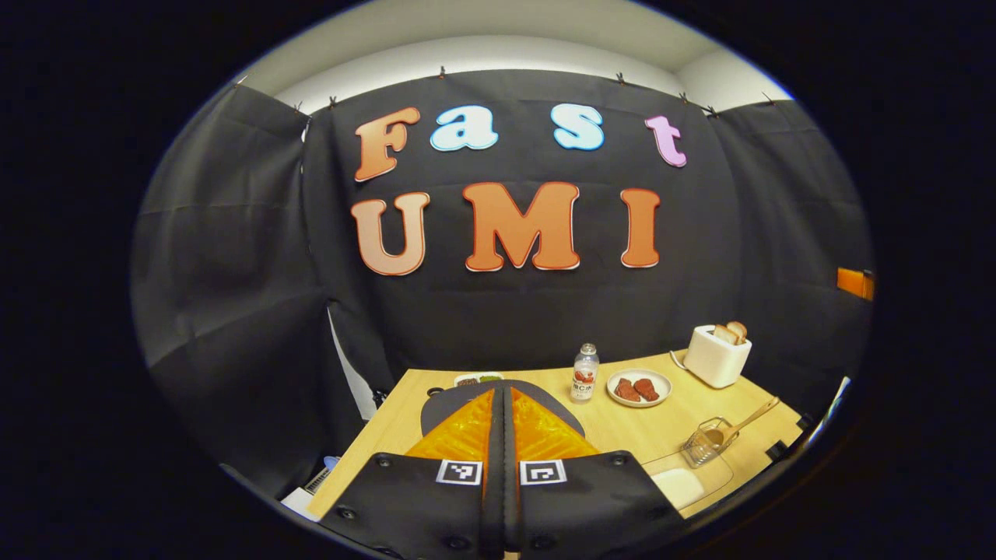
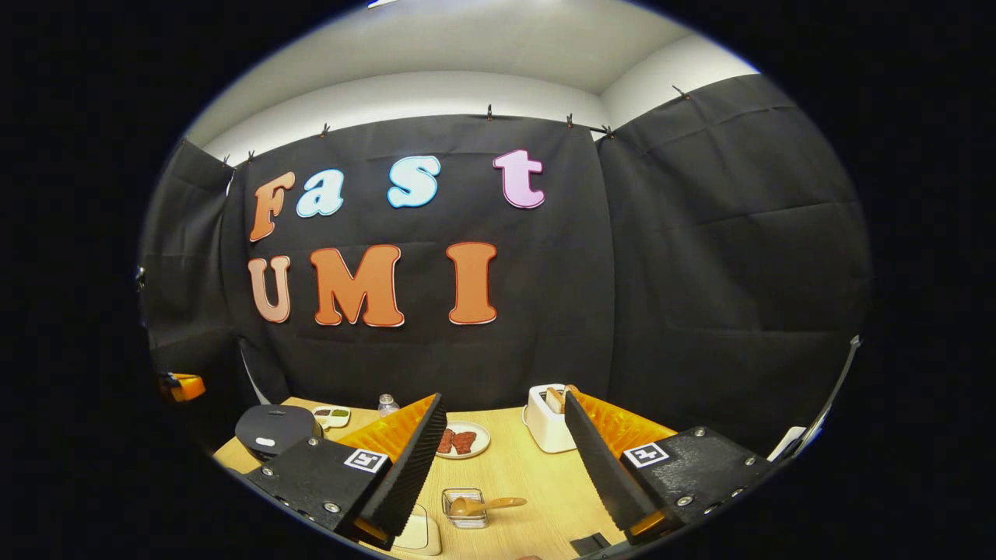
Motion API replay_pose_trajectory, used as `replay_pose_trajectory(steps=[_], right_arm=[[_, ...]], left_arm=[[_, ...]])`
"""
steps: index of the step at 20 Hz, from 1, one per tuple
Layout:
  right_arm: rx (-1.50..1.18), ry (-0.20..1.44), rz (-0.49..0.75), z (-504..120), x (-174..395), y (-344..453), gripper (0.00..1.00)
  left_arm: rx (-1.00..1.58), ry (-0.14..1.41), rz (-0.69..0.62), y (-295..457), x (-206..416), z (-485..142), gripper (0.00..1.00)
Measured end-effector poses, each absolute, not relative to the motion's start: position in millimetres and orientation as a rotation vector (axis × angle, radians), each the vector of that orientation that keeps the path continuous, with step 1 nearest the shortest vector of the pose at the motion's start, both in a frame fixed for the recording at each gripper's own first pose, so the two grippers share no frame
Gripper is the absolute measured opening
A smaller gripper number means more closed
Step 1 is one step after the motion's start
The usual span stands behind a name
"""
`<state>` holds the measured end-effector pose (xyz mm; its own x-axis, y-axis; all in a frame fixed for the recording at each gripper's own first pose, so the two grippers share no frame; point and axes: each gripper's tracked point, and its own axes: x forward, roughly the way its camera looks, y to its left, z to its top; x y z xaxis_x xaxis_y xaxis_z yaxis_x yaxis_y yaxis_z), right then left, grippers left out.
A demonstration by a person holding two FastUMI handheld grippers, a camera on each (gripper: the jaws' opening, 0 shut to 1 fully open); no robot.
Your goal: Close the left gripper, press the button to open the rice cooker; take a wooden spoon from the chopstick holder with the right hand, scoop a spoonful of rice and pour it into the rice cooker, then put the wooden spoon back into the chopstick holder.
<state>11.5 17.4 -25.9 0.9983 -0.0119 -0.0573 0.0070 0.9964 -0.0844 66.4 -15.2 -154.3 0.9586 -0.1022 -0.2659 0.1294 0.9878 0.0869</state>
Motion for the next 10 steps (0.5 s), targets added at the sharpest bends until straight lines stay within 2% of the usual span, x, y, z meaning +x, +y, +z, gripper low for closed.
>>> replay_pose_trajectory(steps=[3,10], right_arm=[[-0.087,0.065,-0.023,-28,10,14,0.94],[-0.101,0.098,-0.056,-38,7,6,0.94]], left_arm=[[0.055,0.312,-0.169,-35,83,-188,0.04],[0.072,0.425,-0.179,-44,119,-262,0.04]])
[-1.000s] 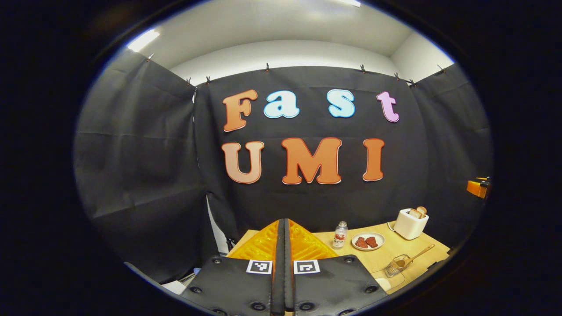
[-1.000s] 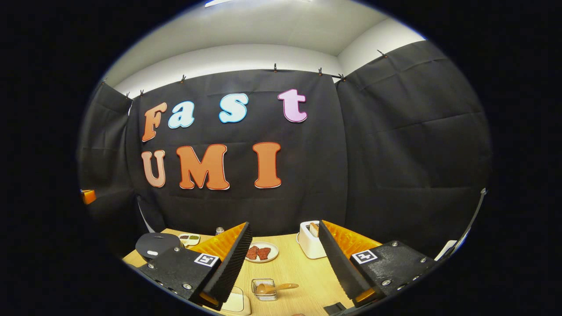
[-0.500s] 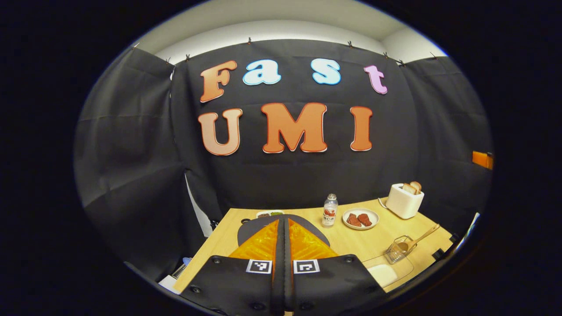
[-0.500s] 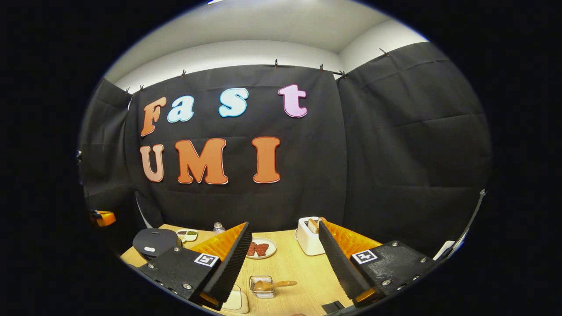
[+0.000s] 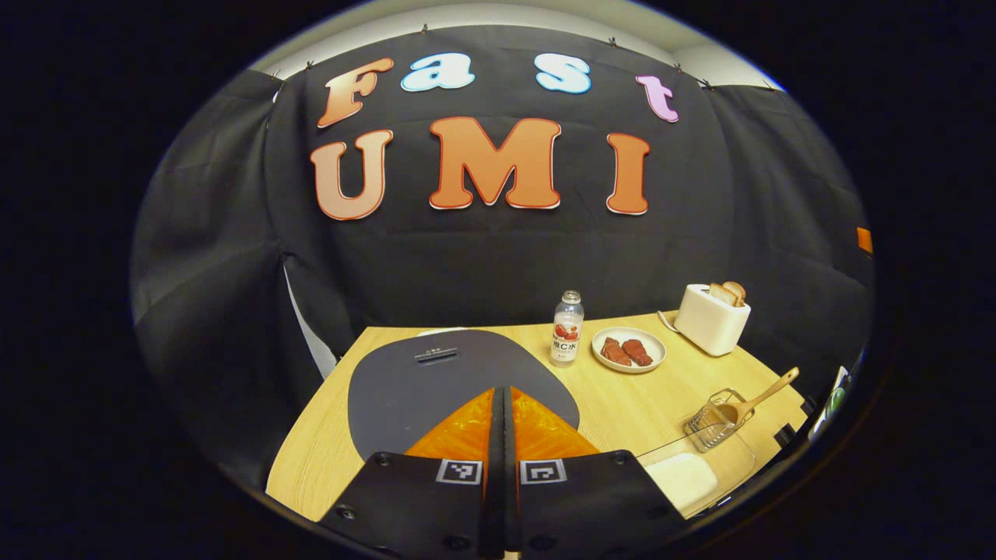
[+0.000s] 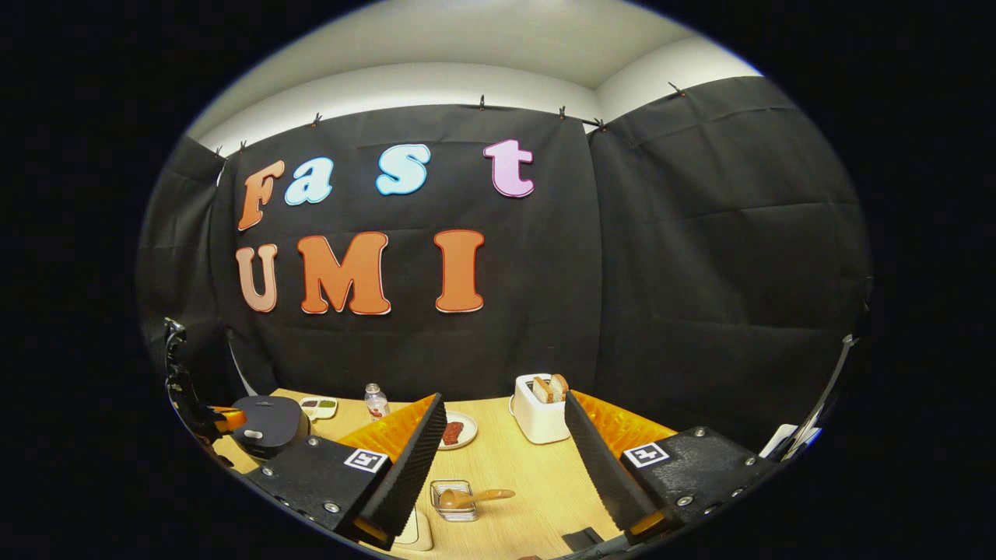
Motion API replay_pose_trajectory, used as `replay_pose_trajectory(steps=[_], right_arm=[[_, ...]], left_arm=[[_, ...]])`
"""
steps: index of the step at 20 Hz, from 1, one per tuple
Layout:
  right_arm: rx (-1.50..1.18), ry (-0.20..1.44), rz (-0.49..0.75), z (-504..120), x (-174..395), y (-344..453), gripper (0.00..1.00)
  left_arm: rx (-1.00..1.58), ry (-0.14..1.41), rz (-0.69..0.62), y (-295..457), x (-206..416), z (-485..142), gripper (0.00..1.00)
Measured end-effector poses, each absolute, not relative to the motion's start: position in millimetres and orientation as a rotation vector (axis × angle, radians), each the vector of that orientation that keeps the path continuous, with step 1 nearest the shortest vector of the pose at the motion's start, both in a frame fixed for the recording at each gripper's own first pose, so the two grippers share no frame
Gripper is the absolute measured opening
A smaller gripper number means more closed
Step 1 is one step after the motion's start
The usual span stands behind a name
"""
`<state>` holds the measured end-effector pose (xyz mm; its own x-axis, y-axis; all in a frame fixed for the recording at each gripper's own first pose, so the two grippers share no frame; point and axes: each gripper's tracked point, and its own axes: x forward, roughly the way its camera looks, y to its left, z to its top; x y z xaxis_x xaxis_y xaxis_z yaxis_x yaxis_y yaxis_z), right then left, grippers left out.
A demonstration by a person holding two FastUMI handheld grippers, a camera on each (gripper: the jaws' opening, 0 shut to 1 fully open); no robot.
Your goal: Close the left gripper, press the button to open the rice cooker; take a wooden spoon from the chopstick holder with the right hand, scoop a spoonful of rice and pour it into the rice cooker, then put the wooden spoon back into the chopstick holder.
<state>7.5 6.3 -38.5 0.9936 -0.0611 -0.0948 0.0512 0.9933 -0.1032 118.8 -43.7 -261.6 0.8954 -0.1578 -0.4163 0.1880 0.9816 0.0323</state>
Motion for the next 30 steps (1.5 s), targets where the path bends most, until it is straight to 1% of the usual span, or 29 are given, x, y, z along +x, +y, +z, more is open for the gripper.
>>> replay_pose_trajectory(steps=[3,8,10,13,14,15,19,20,21,23,24,26,27,28,30], right_arm=[[-0.093,0.111,-0.067,-42,5,2,0.94],[-0.076,0.118,-0.071,-44,1,-1,0.94],[-0.071,0.125,-0.074,-46,2,-2,0.94],[-0.062,0.125,-0.073,-47,0,-4,0.94],[-0.061,0.128,-0.073,-48,0,-4,0.94],[-0.058,0.129,-0.073,-50,0,-4,0.94],[-0.039,0.141,-0.061,-54,-5,-3,0.94],[-0.037,0.137,-0.059,-52,-6,-3,0.94],[-0.037,0.136,-0.054,-52,-8,-2,0.94],[-0.039,0.125,-0.054,-51,-11,-3,0.94],[-0.04,0.121,-0.054,-50,-12,-4,0.94],[-0.033,0.114,-0.055,-51,-13,-4,0.94],[-0.028,0.115,-0.055,-54,-14,-6,0.94],[-0.023,0.113,-0.056,-56,-15,-6,0.94],[-0.016,0.097,-0.061,-59,-14,-9,0.94]], left_arm=[[0.06,0.47,-0.169,-43,121,-283,0.04],[0.062,0.517,-0.158,-36,114,-300,0.04],[0.051,0.506,-0.153,-36,115,-300,0.05],[0.084,0.545,-0.152,-37,111,-306,0.04],[0.077,0.538,-0.14,-37,110,-306,0.07],[0.09,0.523,-0.141,-38,110,-305,0.05],[0.166,0.542,-0.12,-37,111,-313,0.05],[0.162,0.521,-0.115,-38,113,-305,0.02],[0.169,0.516,-0.113,-37,112,-299,0.05],[0.168,0.495,-0.104,-39,110,-283,0.05],[0.163,0.456,-0.098,-39,107,-263,0.04],[0.165,0.325,-0.094,-41,109,-207,0.04],[0.16,0.277,-0.099,-41,108,-180,0.01],[0.138,0.246,-0.105,-40,103,-163,0.04],[0.087,0.194,-0.109,-37,92,-129,0.04]])
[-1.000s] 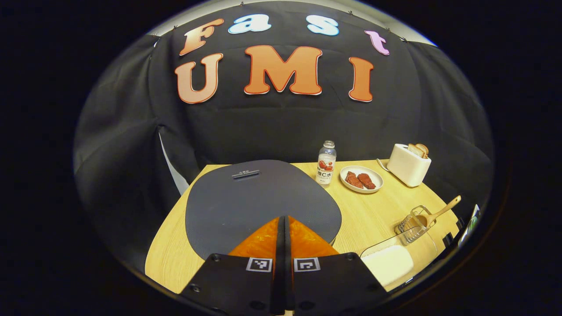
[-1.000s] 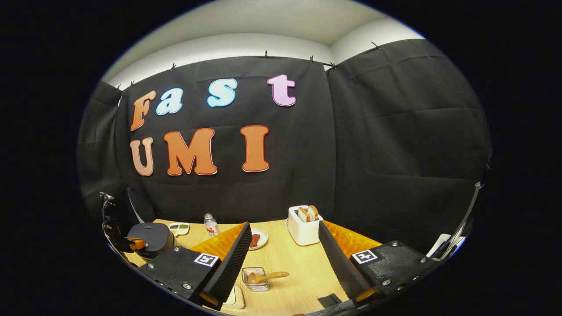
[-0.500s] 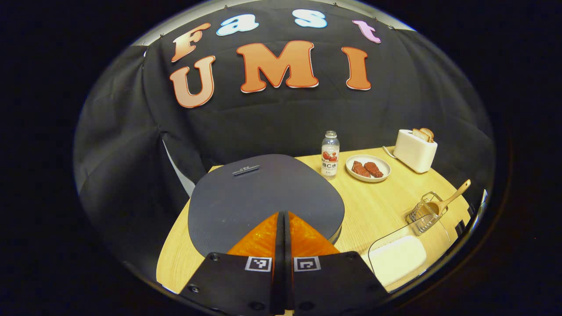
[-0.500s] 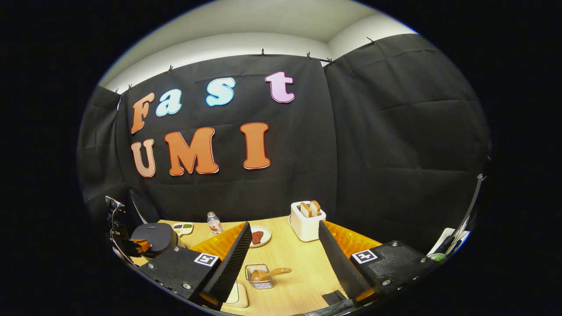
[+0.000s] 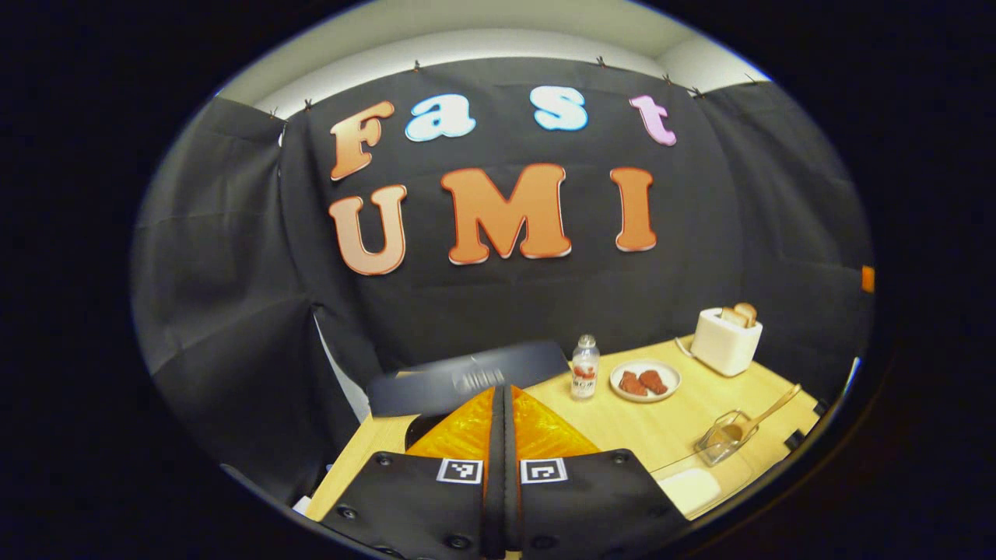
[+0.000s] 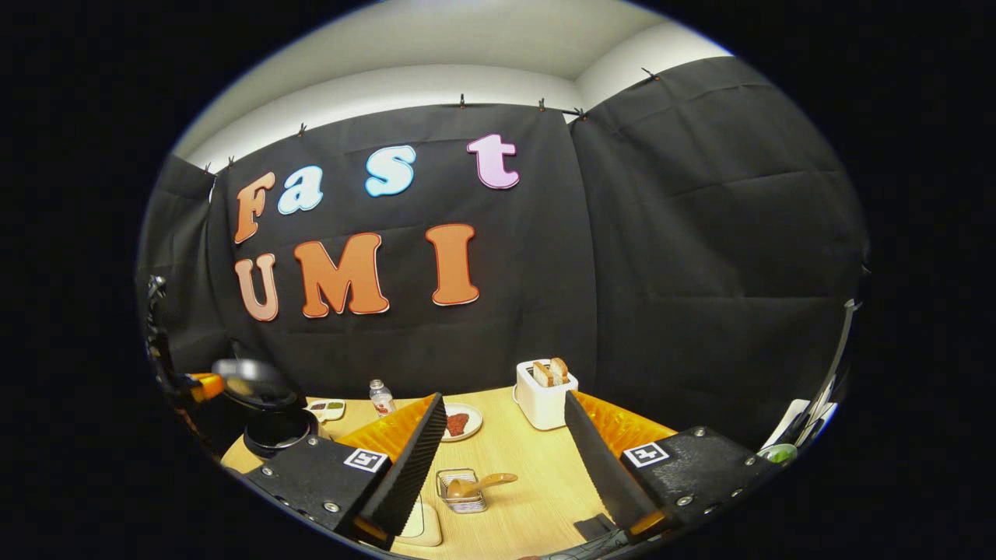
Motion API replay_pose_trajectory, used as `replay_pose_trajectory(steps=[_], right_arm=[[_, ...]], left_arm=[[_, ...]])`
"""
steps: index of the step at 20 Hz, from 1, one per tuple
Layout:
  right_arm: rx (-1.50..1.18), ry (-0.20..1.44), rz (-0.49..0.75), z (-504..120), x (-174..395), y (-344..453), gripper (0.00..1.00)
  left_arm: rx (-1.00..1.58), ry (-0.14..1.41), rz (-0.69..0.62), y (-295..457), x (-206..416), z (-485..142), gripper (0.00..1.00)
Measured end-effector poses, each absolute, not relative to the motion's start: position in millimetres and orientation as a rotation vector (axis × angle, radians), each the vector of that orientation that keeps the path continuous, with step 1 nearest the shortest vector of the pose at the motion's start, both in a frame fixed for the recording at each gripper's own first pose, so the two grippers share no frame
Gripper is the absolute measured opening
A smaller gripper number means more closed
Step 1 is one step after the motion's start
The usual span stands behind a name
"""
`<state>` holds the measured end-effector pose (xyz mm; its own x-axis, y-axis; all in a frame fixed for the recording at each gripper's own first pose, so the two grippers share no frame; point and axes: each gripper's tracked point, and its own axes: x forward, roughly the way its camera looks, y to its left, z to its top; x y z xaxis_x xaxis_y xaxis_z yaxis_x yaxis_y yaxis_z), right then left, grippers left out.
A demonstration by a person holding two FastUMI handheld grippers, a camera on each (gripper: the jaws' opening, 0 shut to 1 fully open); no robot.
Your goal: Close the left gripper, press the button to open the rice cooker; take a wooden spoon from the chopstick holder with the right hand, scoop a spoonful of rice and pour it into the rice cooker, then put the wooden spoon back into the chopstick holder.
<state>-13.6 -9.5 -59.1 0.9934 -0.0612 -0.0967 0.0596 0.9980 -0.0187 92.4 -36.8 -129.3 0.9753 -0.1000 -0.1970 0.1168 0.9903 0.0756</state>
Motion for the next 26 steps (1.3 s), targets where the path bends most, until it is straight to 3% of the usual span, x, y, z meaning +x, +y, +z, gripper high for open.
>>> replay_pose_trajectory(steps=[12,14,15,17,18,19,20,24,25,26], right_arm=[[0.039,0.087,-0.041,-134,24,-14,0.94],[0.052,0.111,-0.033,-156,33,-15,0.95],[0.062,0.133,-0.03,-170,38,-14,0.94],[0.084,0.177,-0.023,-196,47,-12,0.94],[0.092,0.2,-0.023,-209,51,-11,0.94],[0.096,0.222,-0.023,-224,53,-11,0.94],[0.099,0.242,-0.022,-235,55,-10,0.94],[0.155,0.338,-0.01,-280,58,-7,0.95],[0.176,0.36,-0.004,-289,56,-4,0.95],[0.192,0.381,-0.002,-296,57,-1,0.94]], left_arm=[[0.077,0.062,0.045,25,32,-50,0.05],[0.095,0.033,0.085,38,23,-41,0.18],[0.094,0.031,0.101,41,17,-38,0.2],[0.075,0.034,0.128,48,7,-37,0.37],[0.064,0.036,0.143,51,3,-38,0.29],[0.053,0.038,0.158,55,-2,-37,0.29],[0.048,0.039,0.167,59,-6,-38,0.39],[0.056,0.046,0.244,75,-26,-43,0.91],[0.063,0.048,0.259,77,-30,-45,0.97],[0.081,0.049,0.284,82,-34,-46,0.94]])
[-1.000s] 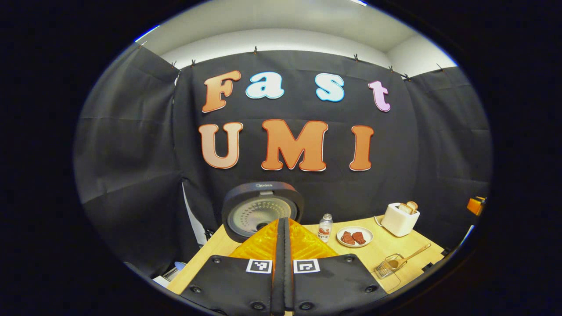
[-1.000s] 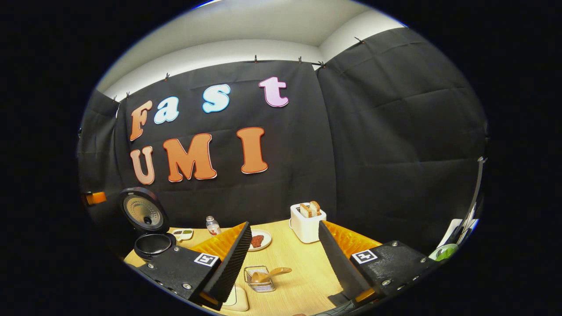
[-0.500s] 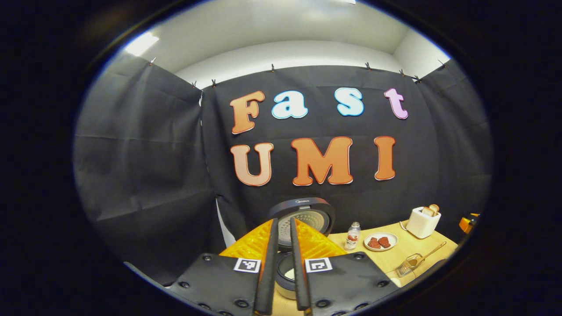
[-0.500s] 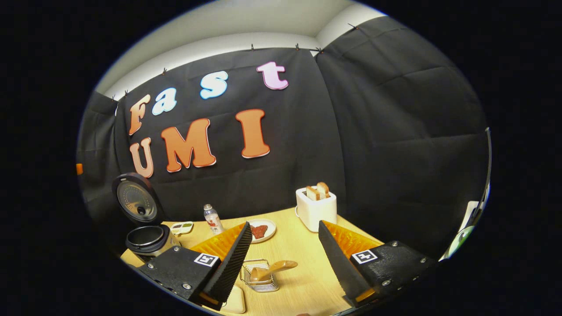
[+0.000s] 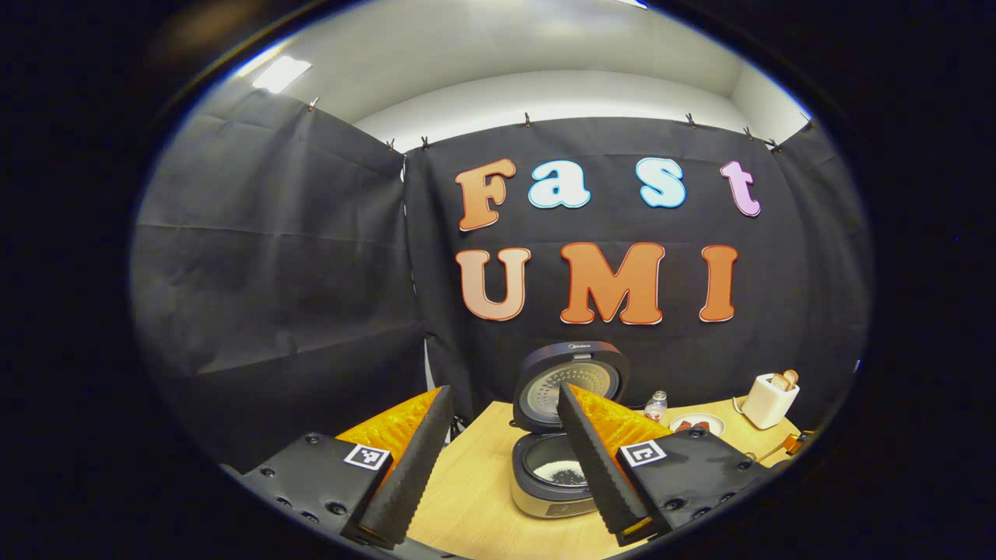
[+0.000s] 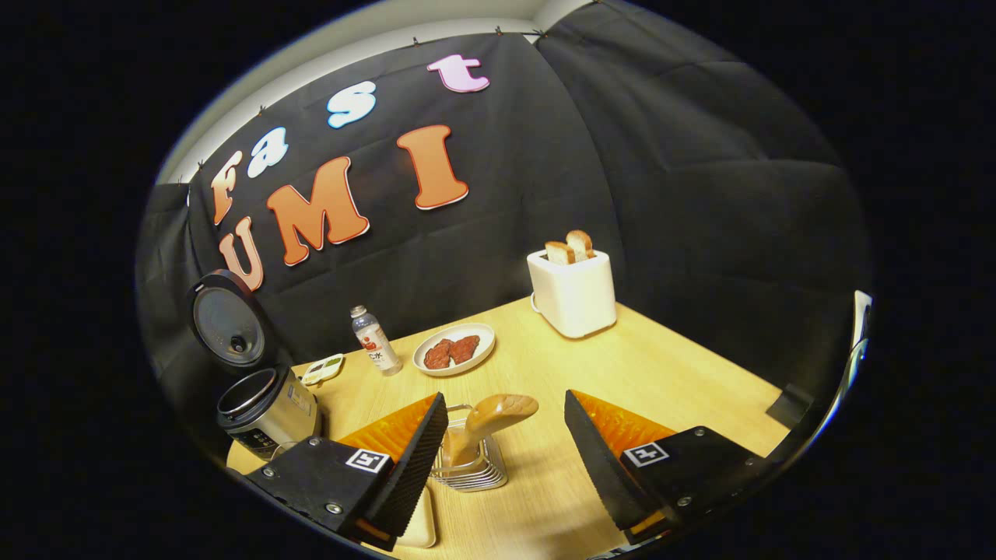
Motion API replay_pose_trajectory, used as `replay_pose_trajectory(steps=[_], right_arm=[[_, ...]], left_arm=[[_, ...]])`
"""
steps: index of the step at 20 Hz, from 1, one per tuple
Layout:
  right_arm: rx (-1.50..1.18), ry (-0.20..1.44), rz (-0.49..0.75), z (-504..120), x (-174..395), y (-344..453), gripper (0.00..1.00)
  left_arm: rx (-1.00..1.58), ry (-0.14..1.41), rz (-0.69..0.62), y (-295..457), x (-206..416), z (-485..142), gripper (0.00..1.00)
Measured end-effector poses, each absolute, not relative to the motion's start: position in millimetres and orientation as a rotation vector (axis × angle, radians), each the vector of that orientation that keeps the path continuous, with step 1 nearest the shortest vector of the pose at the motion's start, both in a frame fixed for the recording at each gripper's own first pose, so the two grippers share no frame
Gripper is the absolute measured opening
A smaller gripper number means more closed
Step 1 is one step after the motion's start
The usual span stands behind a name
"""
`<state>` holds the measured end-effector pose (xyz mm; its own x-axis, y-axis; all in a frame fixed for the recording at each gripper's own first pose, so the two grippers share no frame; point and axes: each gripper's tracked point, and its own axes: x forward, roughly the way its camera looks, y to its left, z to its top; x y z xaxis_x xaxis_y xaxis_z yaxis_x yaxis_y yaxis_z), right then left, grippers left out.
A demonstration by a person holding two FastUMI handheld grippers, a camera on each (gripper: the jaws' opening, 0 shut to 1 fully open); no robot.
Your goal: Close the left gripper, press the button to open the rice cooker; take a wooden spoon from the chopstick holder with the right hand, scoop a spoonful of rice and pour it into the rice cooker, then put the wooden spoon back into the chopstick holder.
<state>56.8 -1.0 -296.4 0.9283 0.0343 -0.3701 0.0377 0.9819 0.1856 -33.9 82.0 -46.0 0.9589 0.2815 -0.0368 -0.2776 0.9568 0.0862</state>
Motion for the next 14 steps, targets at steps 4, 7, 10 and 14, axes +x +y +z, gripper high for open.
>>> replay_pose_trajectory(steps=[4,7,10,14], right_arm=[[0.25,0.441,-0.012,-314,62,5,0.78],[0.339,0.463,-0.001,-314,68,12,0.64],[0.404,0.486,0.025,-315,76,23,0.38],[0.411,0.492,0.066,-307,90,44,0.2]], left_arm=[[0.095,0.064,0.326,89,-48,-53,0.99],[0.068,0.075,0.356,98,-52,-60,0.98],[0.059,0.091,0.386,107,-58,-66,0.96],[0.055,0.107,0.406,114,-64,-72,0.99]])
